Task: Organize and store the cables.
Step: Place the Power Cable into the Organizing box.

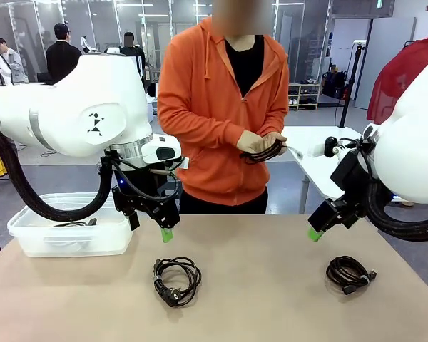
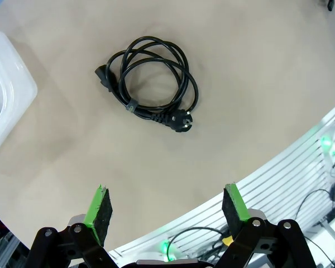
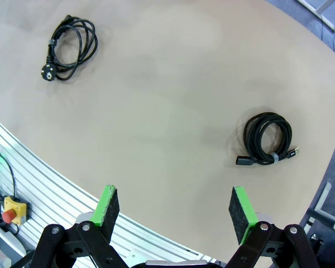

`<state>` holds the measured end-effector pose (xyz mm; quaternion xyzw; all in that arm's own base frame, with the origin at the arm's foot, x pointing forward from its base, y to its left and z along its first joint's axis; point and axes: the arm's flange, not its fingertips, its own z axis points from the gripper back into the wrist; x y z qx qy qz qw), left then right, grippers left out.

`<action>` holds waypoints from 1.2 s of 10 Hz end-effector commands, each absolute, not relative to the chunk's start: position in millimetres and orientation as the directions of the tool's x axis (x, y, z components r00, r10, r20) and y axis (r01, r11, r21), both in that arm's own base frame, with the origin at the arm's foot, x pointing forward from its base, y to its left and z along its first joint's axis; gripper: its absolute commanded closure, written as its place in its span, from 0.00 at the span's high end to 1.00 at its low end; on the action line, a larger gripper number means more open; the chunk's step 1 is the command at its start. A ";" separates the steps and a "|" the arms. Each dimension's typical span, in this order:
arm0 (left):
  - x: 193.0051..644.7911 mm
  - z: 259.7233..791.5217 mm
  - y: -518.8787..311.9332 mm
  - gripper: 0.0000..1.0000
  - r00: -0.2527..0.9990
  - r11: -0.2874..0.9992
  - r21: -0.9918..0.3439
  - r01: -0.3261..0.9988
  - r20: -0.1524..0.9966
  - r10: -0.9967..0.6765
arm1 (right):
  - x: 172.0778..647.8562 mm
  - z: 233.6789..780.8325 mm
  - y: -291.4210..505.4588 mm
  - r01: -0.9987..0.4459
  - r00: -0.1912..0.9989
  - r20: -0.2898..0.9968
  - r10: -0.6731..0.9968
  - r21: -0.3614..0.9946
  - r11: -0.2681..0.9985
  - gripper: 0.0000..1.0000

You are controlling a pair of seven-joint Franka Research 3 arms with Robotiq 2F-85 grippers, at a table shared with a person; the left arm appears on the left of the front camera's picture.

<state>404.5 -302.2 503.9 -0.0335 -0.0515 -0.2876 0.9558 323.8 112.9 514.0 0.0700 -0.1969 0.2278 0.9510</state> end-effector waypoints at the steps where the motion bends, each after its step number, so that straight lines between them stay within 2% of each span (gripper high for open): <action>1: 404.0 503.7 -302.1 1.00 0.828 0.830 -0.042 0.556 0.114 -0.549 | 323.2 513.2 111.5 -0.452 0.824 0.401 0.400 0.042 0.891 1.00; 4: 404.5 503.9 -302.3 1.00 0.829 0.832 -0.034 0.553 0.118 -0.546 | 323.2 513.2 111.5 -0.452 0.824 0.401 0.400 0.042 0.891 1.00; 6: 404.1 502.4 -302.5 1.00 0.873 0.872 -0.091 0.481 0.137 -0.467 | 323.2 513.2 111.5 -0.452 0.824 0.401 0.400 0.042 0.891 1.00; 7: 403.1 498.6 -300.8 1.00 0.919 0.919 -0.081 0.386 0.124 -0.375 | 323.2 513.2 111.5 -0.452 0.824 0.401 0.400 0.042 0.891 1.00; 8: 404.9 494.4 -299.9 1.00 0.978 0.973 -0.116 0.201 0.073 -0.193 | 323.2 513.2 111.5 -0.452 0.824 0.401 0.400 0.042 0.891 1.00; 9: 406.7 492.6 -298.5 1.00 0.995 0.986 -0.147 0.074 0.080 -0.063 | 323.2 513.2 111.5 -0.452 0.824 0.401 0.400 0.042 0.891 1.00; 10: 408.0 485.2 -302.6 1.00 0.995 0.991 -0.134 -0.014 0.095 0.027 | 323.2 513.2 111.5 -0.452 0.824 0.401 0.400 0.042 0.891 1.00; 11: 407.6 476.6 -305.8 1.00 0.976 0.987 -0.106 -0.125 0.165 0.141 | 323.2 513.2 111.5 -0.452 0.824 0.401 0.400 0.042 0.891 1.00; 12: 415.1 468.5 -316.7 1.00 0.937 0.956 -0.119 -0.269 0.196 0.289 | 323.2 513.2 111.5 -0.452 0.824 0.401 0.400 0.042 0.891 1.00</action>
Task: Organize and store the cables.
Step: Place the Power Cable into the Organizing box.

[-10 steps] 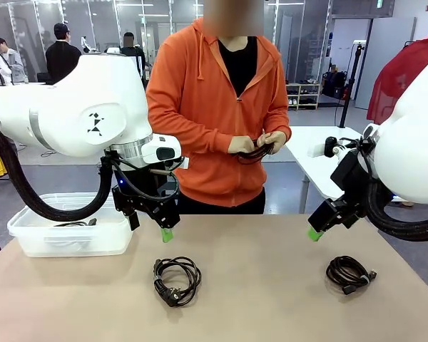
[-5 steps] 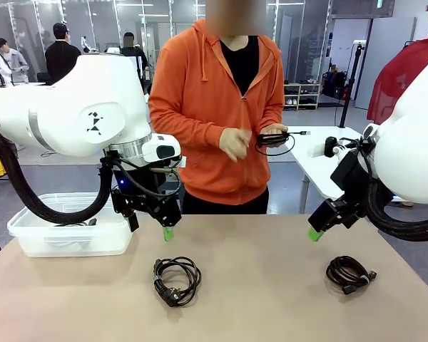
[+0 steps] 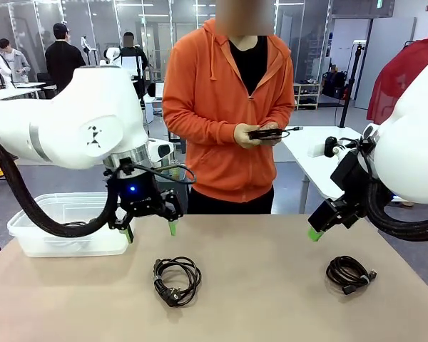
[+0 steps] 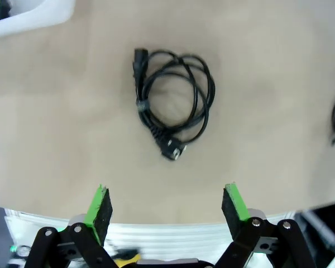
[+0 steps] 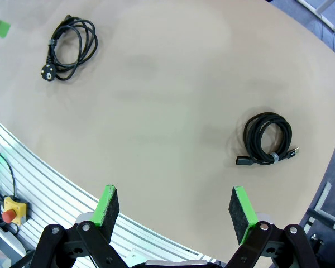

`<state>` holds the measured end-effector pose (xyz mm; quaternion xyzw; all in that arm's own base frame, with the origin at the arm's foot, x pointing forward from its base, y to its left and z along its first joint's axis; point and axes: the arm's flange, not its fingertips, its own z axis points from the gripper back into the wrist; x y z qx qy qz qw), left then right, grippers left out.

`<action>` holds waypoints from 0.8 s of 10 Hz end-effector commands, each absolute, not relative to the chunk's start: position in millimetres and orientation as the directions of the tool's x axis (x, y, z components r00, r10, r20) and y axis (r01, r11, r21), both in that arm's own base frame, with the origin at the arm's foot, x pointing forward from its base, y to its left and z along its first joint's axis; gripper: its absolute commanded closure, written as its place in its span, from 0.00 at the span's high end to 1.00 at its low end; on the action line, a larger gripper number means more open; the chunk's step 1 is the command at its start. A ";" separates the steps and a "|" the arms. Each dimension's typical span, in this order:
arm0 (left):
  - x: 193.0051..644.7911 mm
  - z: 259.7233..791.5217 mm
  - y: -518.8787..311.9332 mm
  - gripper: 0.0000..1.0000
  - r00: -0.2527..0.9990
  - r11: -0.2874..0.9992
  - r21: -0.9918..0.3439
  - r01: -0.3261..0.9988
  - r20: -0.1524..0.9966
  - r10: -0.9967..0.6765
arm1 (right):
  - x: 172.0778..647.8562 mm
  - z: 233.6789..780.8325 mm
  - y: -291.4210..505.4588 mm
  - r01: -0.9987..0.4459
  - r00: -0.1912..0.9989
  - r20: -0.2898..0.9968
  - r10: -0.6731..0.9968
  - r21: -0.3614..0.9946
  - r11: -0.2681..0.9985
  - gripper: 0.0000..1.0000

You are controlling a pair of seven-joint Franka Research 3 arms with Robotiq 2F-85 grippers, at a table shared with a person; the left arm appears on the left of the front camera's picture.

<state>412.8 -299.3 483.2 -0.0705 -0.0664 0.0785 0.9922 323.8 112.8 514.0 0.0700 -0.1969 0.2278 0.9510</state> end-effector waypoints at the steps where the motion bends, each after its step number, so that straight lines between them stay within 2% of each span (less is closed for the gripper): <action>1: 421.4 459.9 -323.3 1.00 0.945 0.955 -0.070 -0.287 0.143 0.294 | 323.2 513.2 111.5 -0.452 0.824 0.401 0.400 0.042 0.891 1.00; 2: 428.0 454.1 -323.2 1.00 0.940 0.948 -0.037 -0.315 0.128 0.317 | 323.2 513.2 111.5 -0.452 0.824 0.401 0.400 0.042 0.891 1.00; 4: 432.6 455.6 -321.2 1.00 0.908 0.930 -0.014 -0.367 0.213 0.361 | 323.2 513.2 111.5 -0.452 0.824 0.401 0.400 0.042 0.891 1.00; 6: 437.8 441.0 -323.9 1.00 0.945 0.954 0.051 -0.295 0.161 0.284 | 323.2 513.2 111.5 -0.452 0.824 0.401 0.400 0.042 0.891 1.00; 8: 444.8 427.5 -318.0 1.00 0.949 0.957 0.037 -0.288 0.145 0.280 | 323.2 513.2 111.5 -0.452 0.824 0.401 0.400 0.042 0.891 1.00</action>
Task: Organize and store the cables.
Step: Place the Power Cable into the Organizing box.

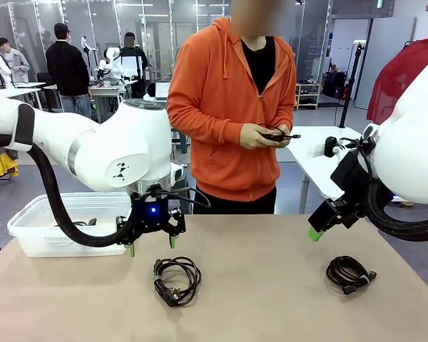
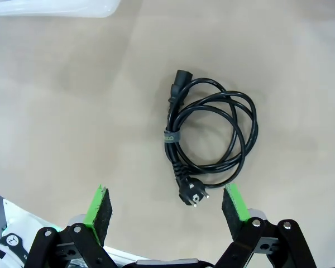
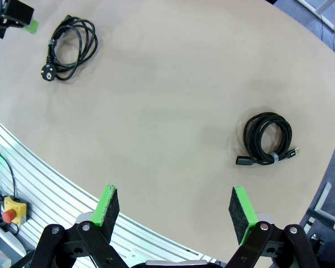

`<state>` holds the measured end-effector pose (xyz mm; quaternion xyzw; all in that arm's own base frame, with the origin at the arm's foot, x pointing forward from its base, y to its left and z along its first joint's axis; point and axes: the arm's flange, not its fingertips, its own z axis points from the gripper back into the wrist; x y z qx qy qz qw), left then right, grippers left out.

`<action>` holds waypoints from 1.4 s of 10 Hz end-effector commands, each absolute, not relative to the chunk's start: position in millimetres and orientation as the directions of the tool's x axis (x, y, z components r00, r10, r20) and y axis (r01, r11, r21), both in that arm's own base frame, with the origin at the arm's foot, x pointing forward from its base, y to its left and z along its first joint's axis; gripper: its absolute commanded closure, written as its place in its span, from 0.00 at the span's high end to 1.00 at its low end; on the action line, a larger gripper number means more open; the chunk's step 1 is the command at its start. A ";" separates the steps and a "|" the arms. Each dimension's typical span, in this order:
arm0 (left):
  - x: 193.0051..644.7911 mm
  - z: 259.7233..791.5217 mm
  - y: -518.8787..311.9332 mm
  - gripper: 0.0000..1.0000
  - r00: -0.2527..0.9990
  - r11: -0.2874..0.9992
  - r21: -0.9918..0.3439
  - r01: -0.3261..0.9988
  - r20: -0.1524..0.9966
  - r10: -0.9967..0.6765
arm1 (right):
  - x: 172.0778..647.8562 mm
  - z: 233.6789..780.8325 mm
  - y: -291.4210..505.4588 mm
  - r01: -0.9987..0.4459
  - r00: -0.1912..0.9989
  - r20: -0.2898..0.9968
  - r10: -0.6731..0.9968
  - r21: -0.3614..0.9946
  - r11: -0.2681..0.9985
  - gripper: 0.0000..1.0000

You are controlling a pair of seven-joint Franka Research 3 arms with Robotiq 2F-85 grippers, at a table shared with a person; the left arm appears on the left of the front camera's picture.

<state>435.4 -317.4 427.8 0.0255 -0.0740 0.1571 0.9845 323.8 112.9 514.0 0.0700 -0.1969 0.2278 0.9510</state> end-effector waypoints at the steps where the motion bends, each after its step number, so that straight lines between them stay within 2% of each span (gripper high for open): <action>1: 447.8 419.6 -315.5 1.00 0.956 0.964 0.042 -0.262 0.147 0.253 | 323.2 513.2 111.5 -0.452 0.824 0.401 0.400 0.042 0.891 1.00; 4: 457.2 382.0 -315.0 1.00 0.962 0.967 0.061 -0.246 0.135 0.236 | 323.2 513.2 111.5 -0.452 0.824 0.401 0.400 0.042 0.891 1.00; 6: 461.2 360.3 -317.4 1.00 0.965 0.970 0.023 -0.242 0.110 0.238 | 323.2 513.2 111.5 -0.452 0.824 0.401 0.400 0.042 0.891 1.00; 9: 466.8 336.9 -313.1 1.00 0.956 0.964 0.019 -0.265 0.137 0.260 | 323.2 513.2 111.5 -0.452 0.824 0.401 0.400 0.042 0.891 1.00; 14: 467.6 312.6 -313.1 1.00 0.959 0.960 -0.001 -0.281 0.044 0.281 | 323.2 513.2 111.5 -0.452 0.824 0.401 0.400 0.042 0.891 1.00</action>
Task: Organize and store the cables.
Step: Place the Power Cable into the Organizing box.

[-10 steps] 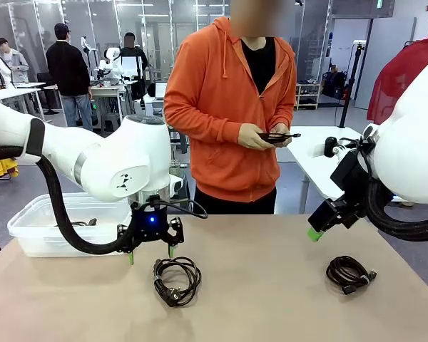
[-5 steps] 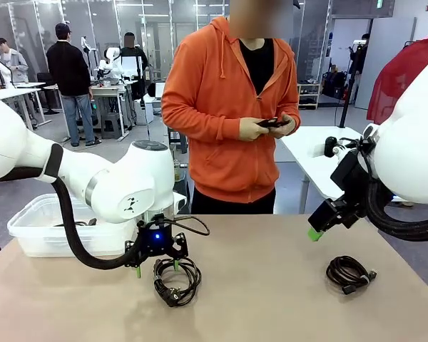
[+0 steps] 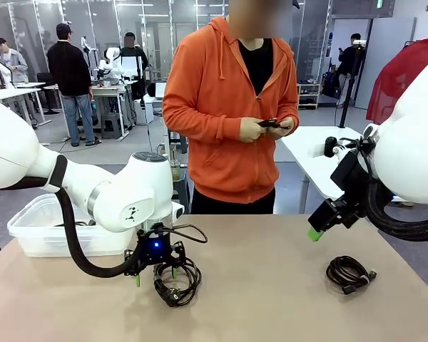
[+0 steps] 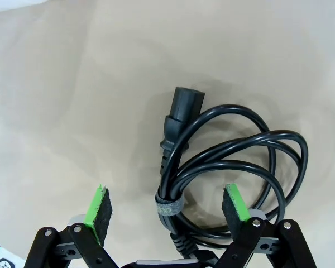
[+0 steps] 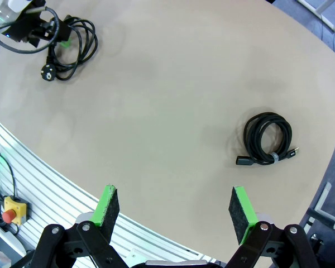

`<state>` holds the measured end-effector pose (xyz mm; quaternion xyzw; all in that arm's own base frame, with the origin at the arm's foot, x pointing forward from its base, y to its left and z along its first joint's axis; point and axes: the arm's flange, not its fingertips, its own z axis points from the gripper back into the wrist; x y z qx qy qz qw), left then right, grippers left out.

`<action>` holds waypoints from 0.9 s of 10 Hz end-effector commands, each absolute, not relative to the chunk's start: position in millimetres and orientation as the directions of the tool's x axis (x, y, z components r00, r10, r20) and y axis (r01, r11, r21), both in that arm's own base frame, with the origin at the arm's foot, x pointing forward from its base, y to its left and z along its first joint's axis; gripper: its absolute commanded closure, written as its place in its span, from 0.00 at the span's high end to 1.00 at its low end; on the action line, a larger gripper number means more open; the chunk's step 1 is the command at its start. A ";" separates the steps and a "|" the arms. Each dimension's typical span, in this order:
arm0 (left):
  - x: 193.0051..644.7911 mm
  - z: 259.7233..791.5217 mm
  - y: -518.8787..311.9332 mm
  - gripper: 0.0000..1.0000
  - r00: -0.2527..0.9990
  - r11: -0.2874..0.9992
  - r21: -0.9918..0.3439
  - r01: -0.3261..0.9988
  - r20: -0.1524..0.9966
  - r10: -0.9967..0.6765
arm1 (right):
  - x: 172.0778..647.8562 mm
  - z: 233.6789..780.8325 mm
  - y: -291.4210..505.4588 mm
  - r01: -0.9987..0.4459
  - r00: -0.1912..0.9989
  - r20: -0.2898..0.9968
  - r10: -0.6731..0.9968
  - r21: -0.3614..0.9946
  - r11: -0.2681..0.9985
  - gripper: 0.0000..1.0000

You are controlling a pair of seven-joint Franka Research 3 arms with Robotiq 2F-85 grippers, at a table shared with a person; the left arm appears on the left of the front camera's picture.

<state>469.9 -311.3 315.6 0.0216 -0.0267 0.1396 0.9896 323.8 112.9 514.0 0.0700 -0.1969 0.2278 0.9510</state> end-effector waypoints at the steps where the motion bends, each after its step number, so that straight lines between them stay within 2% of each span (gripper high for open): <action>1: 465.1 308.4 -316.5 1.00 0.959 0.959 0.006 -0.282 0.026 0.282 | 323.2 513.2 111.5 -0.452 0.824 0.401 0.400 0.042 0.891 1.00; 2: 464.3 305.7 -318.2 1.00 0.960 0.960 0.020 -0.279 0.040 0.278 | 323.2 513.2 111.5 -0.452 0.824 0.401 0.400 0.042 0.891 1.00; 3: 465.8 305.2 -317.8 0.91 0.960 0.962 0.004 -0.272 0.069 0.271 | 323.2 513.2 111.5 -0.452 0.824 0.401 0.400 0.042 0.891 1.00; 5: 468.8 302.7 -315.5 0.50 0.959 0.961 0.031 -0.276 0.081 0.273 | 323.2 513.2 111.5 -0.452 0.824 0.401 0.400 0.042 0.891 1.00; 7: 469.3 306.8 -313.9 0.00 0.958 0.960 0.039 -0.277 0.096 0.272 | 323.2 513.2 111.5 -0.452 0.824 0.401 0.400 0.042 0.891 1.00; 9: 469.0 309.8 -312.7 0.00 0.958 0.961 0.036 -0.274 0.093 0.270 | 323.2 513.2 111.5 -0.452 0.824 0.401 0.400 0.042 0.891 1.00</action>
